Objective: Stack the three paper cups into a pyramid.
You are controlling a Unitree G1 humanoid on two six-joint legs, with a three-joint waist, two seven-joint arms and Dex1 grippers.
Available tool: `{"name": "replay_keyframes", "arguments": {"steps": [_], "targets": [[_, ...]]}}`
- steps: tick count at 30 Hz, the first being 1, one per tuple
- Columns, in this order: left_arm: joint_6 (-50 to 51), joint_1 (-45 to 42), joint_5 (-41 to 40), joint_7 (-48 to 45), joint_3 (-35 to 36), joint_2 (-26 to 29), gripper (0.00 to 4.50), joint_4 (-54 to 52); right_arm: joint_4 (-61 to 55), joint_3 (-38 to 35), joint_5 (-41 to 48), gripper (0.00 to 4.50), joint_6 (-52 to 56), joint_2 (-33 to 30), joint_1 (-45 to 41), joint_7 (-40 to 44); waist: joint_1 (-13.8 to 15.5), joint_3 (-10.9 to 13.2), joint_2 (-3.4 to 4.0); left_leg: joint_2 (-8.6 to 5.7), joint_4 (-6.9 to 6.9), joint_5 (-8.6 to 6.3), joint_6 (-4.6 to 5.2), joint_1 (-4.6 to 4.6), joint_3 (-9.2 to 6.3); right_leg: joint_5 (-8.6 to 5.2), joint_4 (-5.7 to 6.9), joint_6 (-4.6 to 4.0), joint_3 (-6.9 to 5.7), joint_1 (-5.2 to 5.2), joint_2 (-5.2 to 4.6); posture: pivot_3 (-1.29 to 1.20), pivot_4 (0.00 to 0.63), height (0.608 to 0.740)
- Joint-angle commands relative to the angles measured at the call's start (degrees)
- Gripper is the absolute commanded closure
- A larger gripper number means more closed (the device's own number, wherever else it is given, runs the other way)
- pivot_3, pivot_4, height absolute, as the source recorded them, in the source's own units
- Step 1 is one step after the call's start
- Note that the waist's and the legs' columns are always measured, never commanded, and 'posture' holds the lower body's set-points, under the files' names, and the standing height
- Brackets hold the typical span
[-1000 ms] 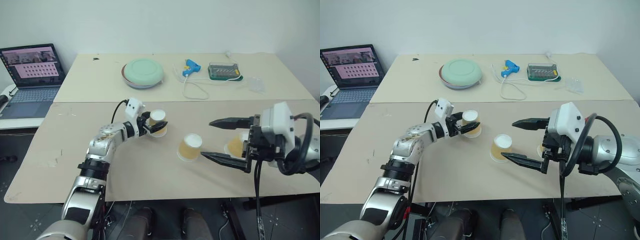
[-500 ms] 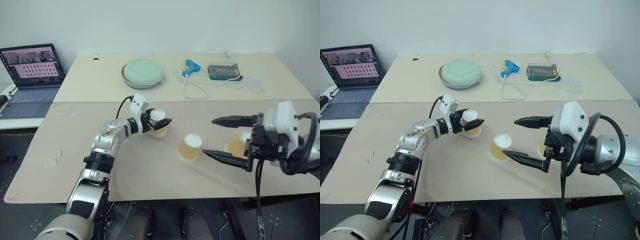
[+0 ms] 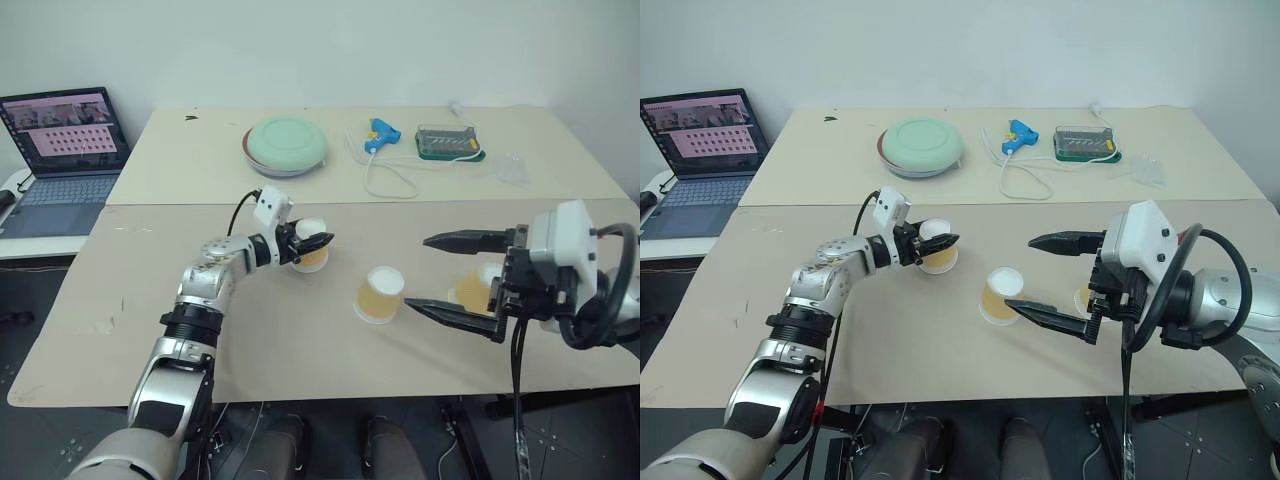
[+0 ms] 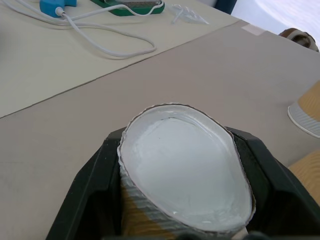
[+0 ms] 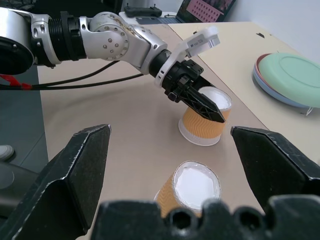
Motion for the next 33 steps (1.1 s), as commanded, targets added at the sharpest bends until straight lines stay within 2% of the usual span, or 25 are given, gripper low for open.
{"name": "replay_keyframes", "arguments": {"steps": [1,4,11,25,33], "targets": [[4.59,0.19,-4.2,-6.16,0.79,4.56,2.08,-9.43,-0.24,-0.64,0.39,0.0,-0.61,-0.48,-0.72,-0.01,-0.04,0.0,0.0,0.0,0.0,0.0,0.0,0.0,0.0,0.0,0.01,0.0,0.0,0.0,0.0,0.0,0.15,0.74],[7.22,2.63,-5.8,-13.0,-2.0,9.12,2.08,-15.05,0.57,0.42,-1.15,0.0,-1.19,-0.16,-0.62,0.01,-0.23,-0.01,0.01,0.01,0.0,0.0,0.0,0.0,0.0,0.01,0.0,-0.02,0.01,-0.01,0.01,0.0,0.15,0.74],[10.22,5.85,-6.55,-22.26,-8.23,13.77,2.08,-18.79,0.55,1.1,-1.25,0.0,-1.32,0.2,-1.18,0.03,-0.65,-0.01,0.02,0.0,0.0,0.0,-0.01,0.02,0.0,0.01,-0.01,-0.02,0.01,0.01,-0.01,0.0,0.15,0.74],[7.14,3.81,-4.0,-22.04,-12.28,6.75,2.08,-13.32,-2.04,-3.0,0.56,0.0,0.07,-0.62,1.92,-1.62,-0.66,-0.01,0.01,0.0,0.0,0.01,0.01,0.01,0.0,0.01,-0.01,-0.02,0.02,0.02,-0.04,0.0,0.15,0.74],[6.08,3.25,-2.88,-22.04,-12.47,4.91,2.08,-12.54,-2.76,-4.37,1.86,0.0,0.44,-1.07,2.69,-2.12,-0.81,-0.01,0.01,0.01,0.0,0.01,0.02,0.01,0.0,0.0,-0.02,-0.02,0.02,0.03,-0.04,0.0,0.15,0.74]]}}
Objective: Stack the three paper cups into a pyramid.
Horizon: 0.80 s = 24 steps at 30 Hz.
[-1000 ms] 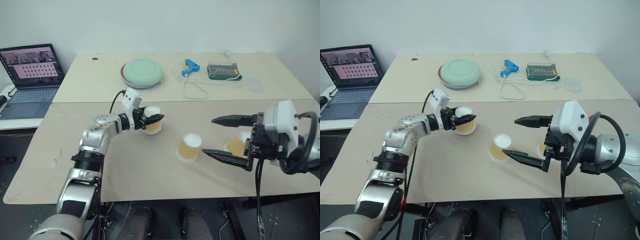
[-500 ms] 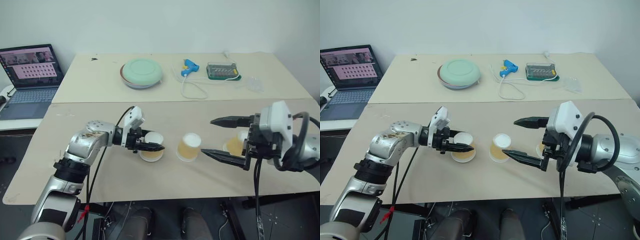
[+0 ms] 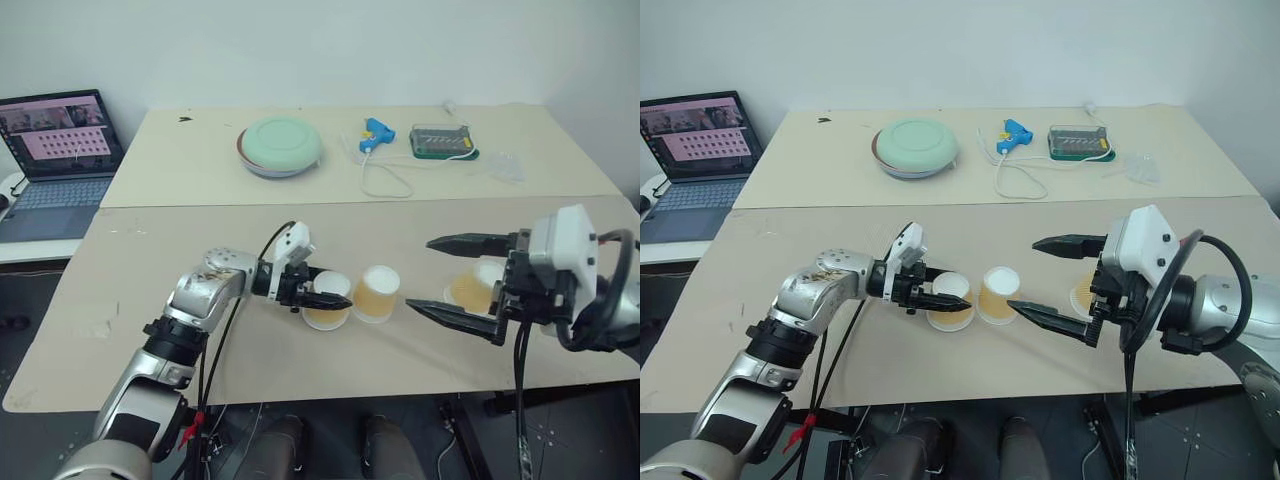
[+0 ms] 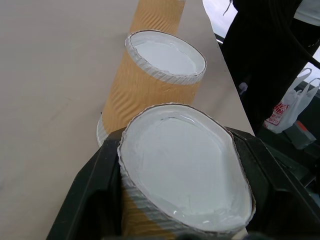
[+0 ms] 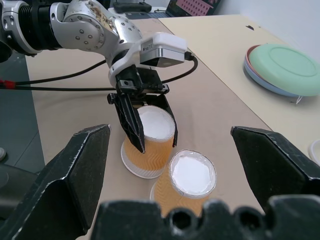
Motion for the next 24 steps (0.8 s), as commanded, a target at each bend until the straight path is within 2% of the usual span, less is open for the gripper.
{"name": "replay_keyframes", "arguments": {"steps": [1,24], "targets": [[-1.11,-1.66,0.38,-0.16,-0.15,-0.49,2.08,-0.22,-1.56,-2.34,1.46,0.0,0.22,-1.12,-0.05,-0.36,0.01,0.0,0.0,0.0,0.0,0.0,0.0,0.0,0.0,0.0,0.0,0.0,0.0,0.0,0.0,0.0,0.15,0.74],[-6.25,-3.7,3.87,-1.0,-0.53,-2.39,2.08,5.98,-1.69,-3.29,2.9,0.0,0.06,-2.15,0.44,-0.81,0.05,-0.01,-0.01,0.0,0.0,0.04,0.08,0.01,0.0,0.0,-0.02,0.01,-0.01,0.03,-0.01,0.0,0.15,0.74]]}}
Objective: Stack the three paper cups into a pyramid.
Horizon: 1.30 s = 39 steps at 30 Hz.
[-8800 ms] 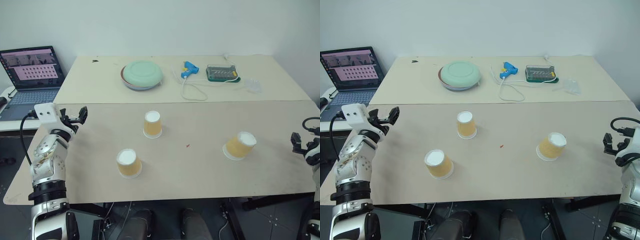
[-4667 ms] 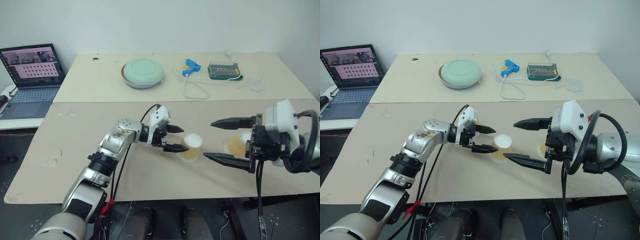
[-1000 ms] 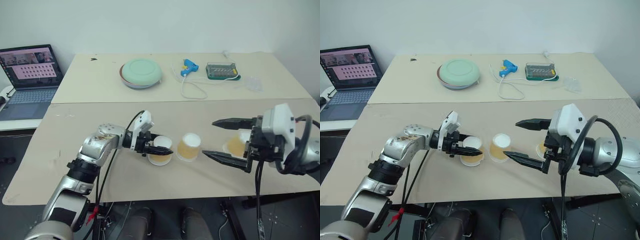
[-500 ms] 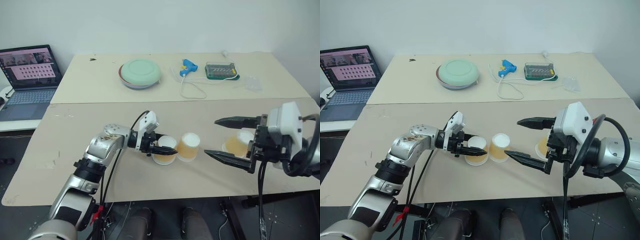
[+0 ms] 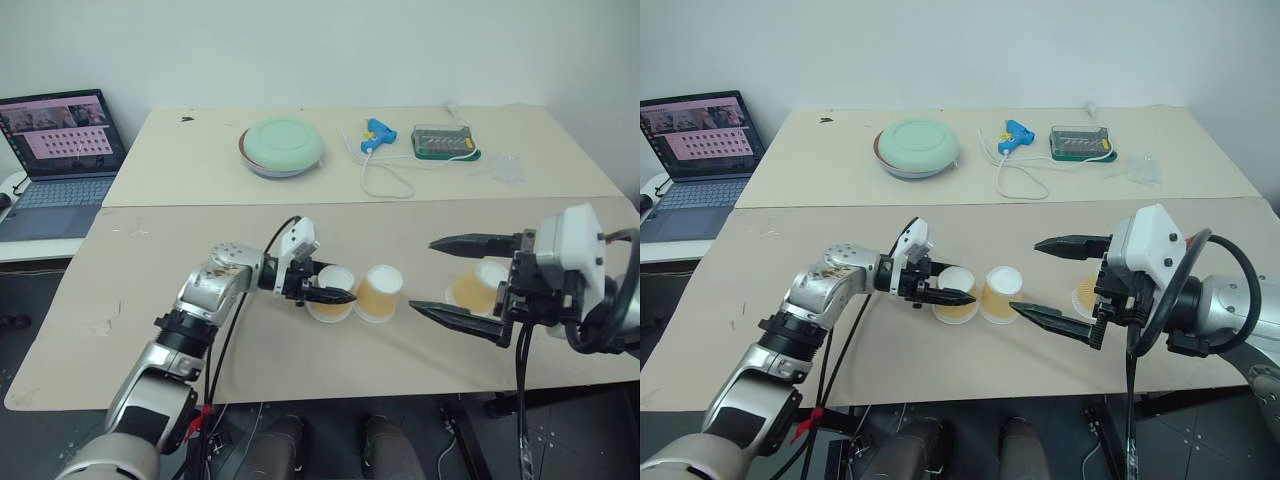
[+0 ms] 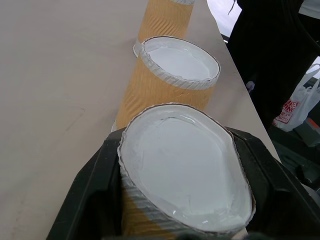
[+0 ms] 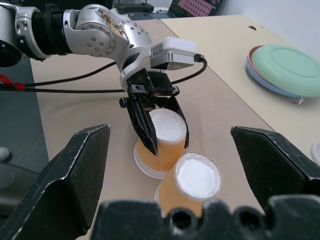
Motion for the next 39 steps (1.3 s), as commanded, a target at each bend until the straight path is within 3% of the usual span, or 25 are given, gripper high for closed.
{"name": "replay_keyframes", "arguments": {"steps": [1,4,9,19,29,32,39], "targets": [[-1.24,-1.18,0.96,-0.09,-0.41,-0.36,2.08,0.64,-1.67,-2.81,1.3,0.0,0.07,-0.95,-0.23,-0.54,0.01,0.0,0.0,0.0,0.0,0.01,0.02,0.0,0.0,0.0,0.0,0.0,0.0,0.0,0.0,0.0,0.15,0.74],[-1.14,-1.38,1.01,-0.38,-0.17,-0.57,2.08,0.83,-1.65,-3.05,1.26,0.0,0.07,-1.12,0.02,-0.64,0.06,0.0,0.0,0.0,0.0,0.05,0.08,0.01,0.0,0.0,0.01,0.0,0.0,0.01,0.0,0.0,0.15,0.74],[-1.08,-1.67,0.77,-1.0,0.12,-0.5,0.06,0.35,-1.42,-3.08,1.47,0.0,-0.16,-1.41,0.18,-0.77,0.07,0.0,-0.01,0.0,0.0,0.07,0.12,0.0,0.0,0.0,0.0,0.01,0.0,0.0,0.0,0.0,0.15,0.74],[2.16,-1.95,-0.9,-2.01,2.26,2.55,0.06,-3.79,-0.36,-2.21,1.29,0.0,-0.53,-1.73,-0.27,-0.31,-0.2,0.0,-0.01,0.0,0.0,0.1,0.17,-0.01,0.0,0.0,0.0,0.01,0.0,-0.01,0.0,0.0,0.15,0.74],[6.93,-0.61,-5.44,-4.23,7.1,14.11,0.06,-17.77,1.09,-4.06,-0.49,0.0,-0.38,-1.75,2.05,0.82,-0.54,0.0,-0.02,0.02,0.0,0.04,0.09,-0.02,0.0,0.0,0.01,0.0,0.0,-0.05,0.02,0.0,0.15,0.74],[8.15,-1.01,-6.84,-4.63,8.99,17.55,0.06,-20.37,3.18,-10.18,-0.82,0.0,0.72,-0.67,6.88,1.6,-0.39,0.01,-0.02,0.01,0.0,0.04,0.09,-0.05,0.0,-0.01,0.01,0.0,0.0,-0.08,0.02,0.0,0.15,0.74],[12.66,-1.41,-11.42,-2.87,13.17,21.94,0.06,-25.29,10.39,-23.88,-11.33,0.0,-1.91,4.07,26.75,8.03,0.39,-0.01,-0.03,0.0,0.0,0.02,0.08,-0.01,0.02,-0.01,0.03,0.02,0.0,-0.02,0.03,0.0,0.15,0.74]]}}
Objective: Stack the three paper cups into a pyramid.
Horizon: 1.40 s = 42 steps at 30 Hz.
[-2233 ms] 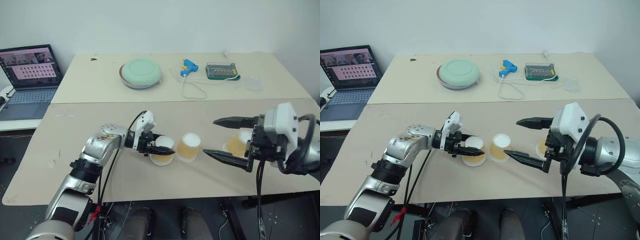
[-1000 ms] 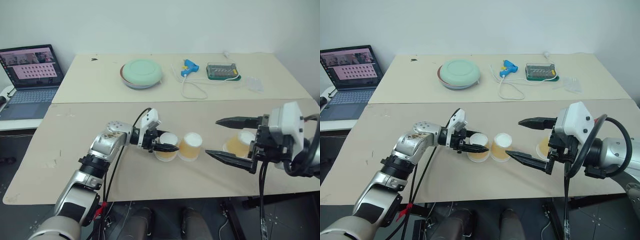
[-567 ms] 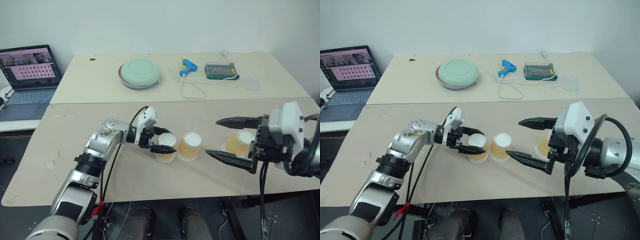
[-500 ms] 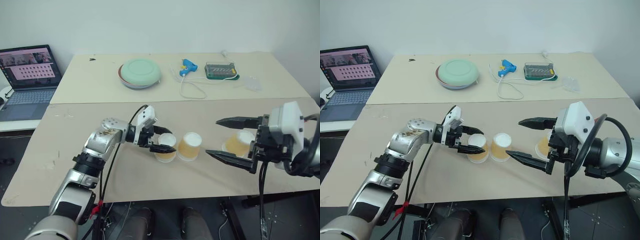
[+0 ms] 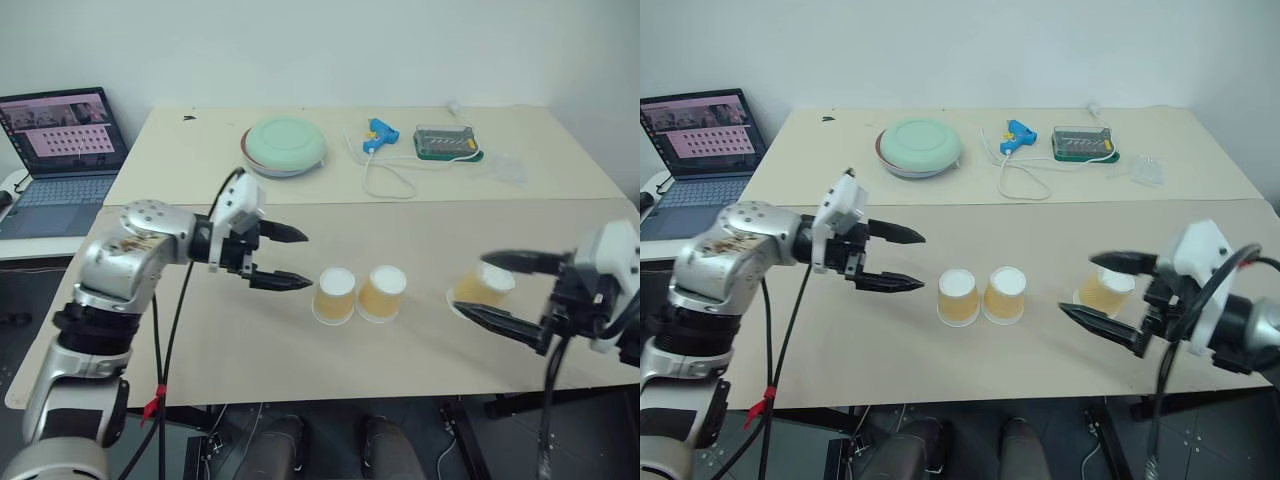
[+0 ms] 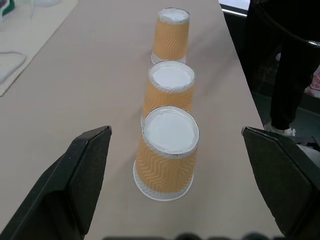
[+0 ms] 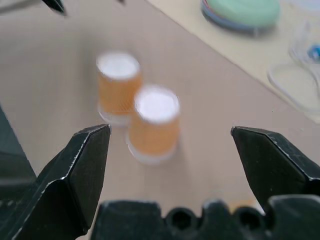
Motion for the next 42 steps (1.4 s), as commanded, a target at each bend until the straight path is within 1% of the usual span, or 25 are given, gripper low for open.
{"name": "replay_keyframes", "arguments": {"steps": [1,3,4,5,9,14,18,21,26,33,42], "targets": [[2.7,-0.71,-3.43,1.44,3.27,1.82,0.06,-4.51,4.66,-8.97,-4.2,0.0,-2.11,2.77,6.35,3.1,0.02,0.0,0.0,0.02,0.0,-0.04,-0.07,0.02,0.0,0.0,-0.02,0.0,-0.01,0.03,0.02,0.0,0.15,0.74],[3.56,-0.1,-4.38,2.23,3.62,2.3,0.06,-5.95,6.45,-8.49,-6.11,0.0,-3.75,4.17,8.26,3.62,-0.09,0.0,0.0,0.01,0.0,-0.07,-0.13,0.09,0.02,-0.04,0.0,0.07,0.02,0.07,0.01,0.0,0.15,0.74],[3.77,0.2,-4.64,2.55,3.66,2.45,0.06,-6.46,7.31,-7.29,-7.15,0.0,-4.65,4.65,8.39,3.6,-0.31,0.0,0.0,0.01,0.0,-0.07,-0.14,0.18,0.02,-0.24,0.0,0.38,0.03,0.14,0.01,0.0,0.15,0.74],[3.93,0.36,-4.84,2.83,3.62,2.55,0.06,-6.76,7.95,-6.42,-7.88,0.0,-5.34,4.92,8.34,3.65,-0.77,-0.01,0.01,0.02,0.0,-0.08,-0.14,0.28,0.03,-0.26,0.01,0.42,0.06,0.19,0.01,0.0,0.15,0.74],[4.8,0.57,-5.95,3.88,3.78,3.04,0.06,-7.86,12.96,1.39,-13.45,0.0,-9.03,5.31,6.01,3.08,-1.6,-0.01,0.01,0.12,-0.01,-0.1,-0.17,0.57,0.06,-0.3,-0.02,0.46,0.11,0.55,-0.01,0.0,0.15,0.74],[5.4,0.33,-6.69,4.77,3.74,3.52,0.06,-8.34,17.8,10.92,-14.44,0.0,-11.37,6.99,-2.32,3.52,-1.83,0.01,0.04,0.1,-0.01,-0.12,-0.15,0.64,0.07,-0.31,-0.05,0.48,0.08,0.64,-0.01,0.0,0.15,0.74],[6.17,0.93,-7.57,5.57,3.85,4.05,0.06,-9.63,21.2,15.47,-15.7,0.0,-12.3,7.77,-7.61,3.03,-1.61,0.01,0.04,0.09,-0.01,-0.12,-0.15,0.58,0.04,-0.32,-0.05,0.47,0.04,0.56,0.02,0.0,0.15,0.74],[7.03,1.04,-8.57,6.29,4.27,4.32,0.06,-10.7,23.1,17.06,-16.01,0.0,-12.97,8.22,-11.0,2.77,-1.38,0.01,0.04,0.06,-0.01,-0.12,-0.14,0.55,0.04,-0.31,-0.04,0.47,0.05,0.53,0.01,0.0,0.15,0.74],[7.97,0.78,-9.99,7.64,4.93,4.34,0.06,-10.96,25.03,17.74,-15.32,0.0,-12.82,9.01,-14.59,2.73,-1.05,0.01,0.05,0.07,-0.01,-0.12,-0.15,0.55,0.04,-0.31,-0.03,0.47,0.04,0.51,0.02,0.0,0.15,0.74],[7.58,1.39,-10.37,8.41,5.0,4.88,0.06,-11.42,28.83,20.1,-18.96,0.0,-14.66,9.28,-17.75,1.2,-0.98,0.01,0.05,0.04,-0.01,-0.12,-0.14,0.56,0.05,-0.3,-0.02,0.46,0.06,0.5,0.02,0.0,0.15,0.74],[7.25,1.52,-10.87,9.09,4.89,5.07,0.06,-11.5,32.86,23.55,-21.61,0.0,-16.32,11.64,-25.04,-1.62,-1.26,0.02,0.06,0.04,-0.01,-0.12,-0.15,0.54,0.05,-0.29,0.0,0.43,0.08,0.46,0.04,0.0,0.15,0.74]]}}
